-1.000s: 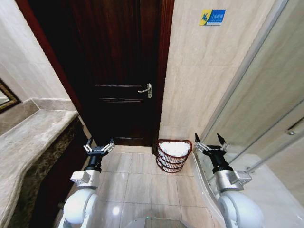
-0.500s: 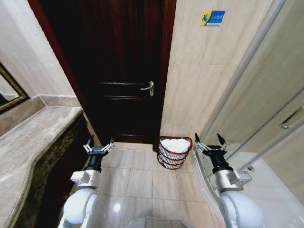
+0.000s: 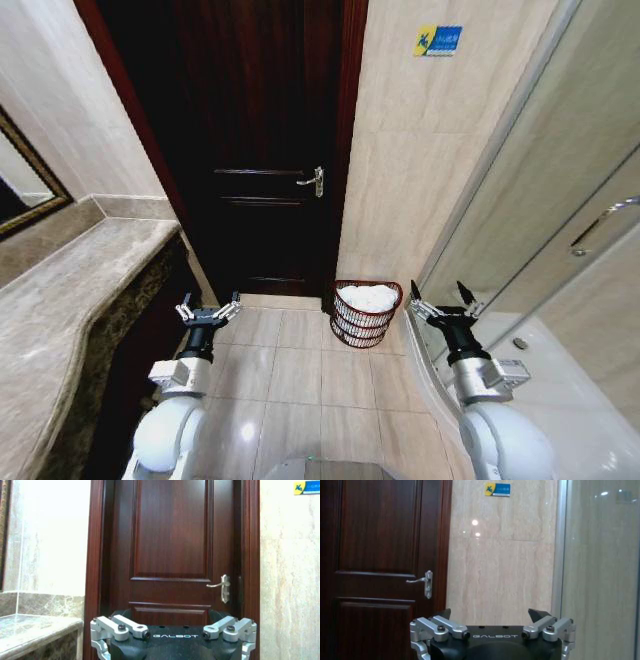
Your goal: Discard the used towel into the hamper.
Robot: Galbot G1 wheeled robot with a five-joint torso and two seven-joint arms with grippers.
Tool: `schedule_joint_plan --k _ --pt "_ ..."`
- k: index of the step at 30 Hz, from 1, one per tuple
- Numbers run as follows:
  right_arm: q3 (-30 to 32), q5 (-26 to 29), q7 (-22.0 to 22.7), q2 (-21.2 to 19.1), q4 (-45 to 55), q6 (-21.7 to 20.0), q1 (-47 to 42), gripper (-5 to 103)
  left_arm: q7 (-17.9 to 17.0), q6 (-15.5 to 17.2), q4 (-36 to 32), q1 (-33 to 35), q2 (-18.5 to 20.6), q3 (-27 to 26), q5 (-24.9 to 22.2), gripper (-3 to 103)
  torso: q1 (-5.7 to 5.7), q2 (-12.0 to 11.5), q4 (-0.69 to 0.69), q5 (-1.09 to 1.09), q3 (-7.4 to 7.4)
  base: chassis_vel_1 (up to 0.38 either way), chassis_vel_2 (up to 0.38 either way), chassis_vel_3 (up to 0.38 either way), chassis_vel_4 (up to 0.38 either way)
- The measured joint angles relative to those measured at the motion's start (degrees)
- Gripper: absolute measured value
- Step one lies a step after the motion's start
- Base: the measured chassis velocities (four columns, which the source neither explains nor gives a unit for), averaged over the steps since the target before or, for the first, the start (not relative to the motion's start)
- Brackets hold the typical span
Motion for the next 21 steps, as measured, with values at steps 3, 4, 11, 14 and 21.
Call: schedule_joint_plan --k 3,4,11,14,21 --pt "0.0 0.0 0.0 0.0 0.0 0.0 0.0 100 0.0 0.0 0.0 0.0 0.0 0.0 0.0 100 0.00 0.0 0.00 0.00 0.00 0.107 -0.101 -0.099 0.106" --pt "0.0 0.0 0.0 0.0 0.0 0.0 0.0 100 0.0 0.0 0.0 0.0 0.0 0.0 0.0 100 0.00 0.0 0.00 0.00 0.00 0.104 -0.113 -0.099 0.107" --pt "0.0 0.0 0.0 0.0 0.0 0.0 0.0 100 0.0 0.0 0.0 0.0 0.0 0.0 0.0 100 -0.01 0.0 0.00 -0.01 0.00 0.089 -0.109 -0.103 0.104" --pt "0.0 0.0 0.0 0.0 0.0 0.0 0.0 100 0.0 0.0 0.0 0.0 0.0 0.0 0.0 100 -0.01 0.0 0.00 0.00 0.00 0.085 -0.088 -0.080 0.081" --pt "0.0 0.0 0.0 0.0 0.0 0.0 0.0 100 0.0 0.0 0.0 0.0 0.0 0.0 0.0 100 -0.01 0.0 0.00 0.00 0.00 0.083 -0.063 -0.075 0.065"
